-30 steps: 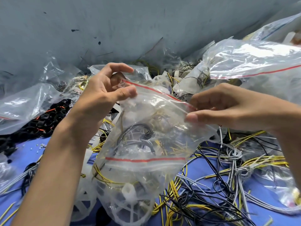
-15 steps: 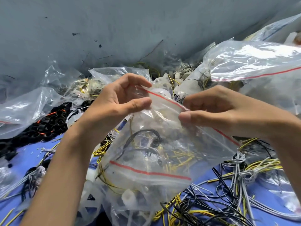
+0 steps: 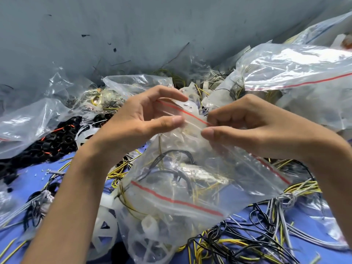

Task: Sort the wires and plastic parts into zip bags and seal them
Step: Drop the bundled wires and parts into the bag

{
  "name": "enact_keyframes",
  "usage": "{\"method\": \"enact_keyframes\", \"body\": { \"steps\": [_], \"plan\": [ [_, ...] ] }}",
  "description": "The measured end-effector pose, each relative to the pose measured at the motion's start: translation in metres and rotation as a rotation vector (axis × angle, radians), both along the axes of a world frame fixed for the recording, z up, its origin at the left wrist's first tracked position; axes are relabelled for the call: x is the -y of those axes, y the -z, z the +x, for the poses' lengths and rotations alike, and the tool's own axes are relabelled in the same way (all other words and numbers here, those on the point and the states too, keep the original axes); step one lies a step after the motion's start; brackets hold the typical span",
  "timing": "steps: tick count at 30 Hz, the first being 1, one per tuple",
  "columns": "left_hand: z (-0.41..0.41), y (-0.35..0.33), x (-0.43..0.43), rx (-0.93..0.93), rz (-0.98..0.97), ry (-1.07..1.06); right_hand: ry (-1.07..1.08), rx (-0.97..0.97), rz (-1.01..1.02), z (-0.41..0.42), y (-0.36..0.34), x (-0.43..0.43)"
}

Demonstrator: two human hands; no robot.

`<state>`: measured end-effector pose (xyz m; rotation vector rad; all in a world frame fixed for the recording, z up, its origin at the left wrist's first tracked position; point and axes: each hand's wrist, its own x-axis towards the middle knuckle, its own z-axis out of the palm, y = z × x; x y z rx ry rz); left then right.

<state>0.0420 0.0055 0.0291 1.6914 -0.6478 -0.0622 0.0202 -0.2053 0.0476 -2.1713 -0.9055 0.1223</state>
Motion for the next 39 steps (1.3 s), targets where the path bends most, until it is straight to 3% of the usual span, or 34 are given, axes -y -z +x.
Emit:
{"method": "enact_keyframes", "body": {
  "steps": [8, 13, 19, 23, 28, 32, 36, 39],
  "plan": [
    [-0.003, -0.002, 0.006, 0.100, -0.002, -0.019, 0.006, 0.183, -0.091, -0.001, -0.002, -0.005],
    [-0.004, -0.003, 0.007, 0.122, -0.054, -0.033, 0.012, 0.124, -0.035, 0.000, 0.001, -0.005],
    [-0.005, -0.003, 0.009, 0.086, -0.023, 0.023, 0.004, 0.193, -0.069, -0.002, -0.001, -0.007],
    [-0.006, -0.003, 0.010, 0.125, -0.044, 0.018, 0.014, 0.115, 0.009, -0.002, 0.000, -0.007],
    [-0.008, -0.004, 0.014, 0.186, -0.041, 0.013, 0.015, 0.175, -0.025, -0.002, 0.003, -0.010],
    [-0.006, -0.002, 0.013, 0.086, -0.054, 0.012, 0.033, 0.205, 0.028, 0.000, 0.002, -0.006],
    [-0.004, 0.000, -0.004, -0.161, 0.129, 0.213, 0.061, 0.176, 0.237, 0.003, 0.002, -0.001],
    [-0.003, 0.006, -0.009, -0.144, 0.314, 0.247, 0.112, 0.166, 0.374, 0.006, 0.002, 0.000]
  ]
}}
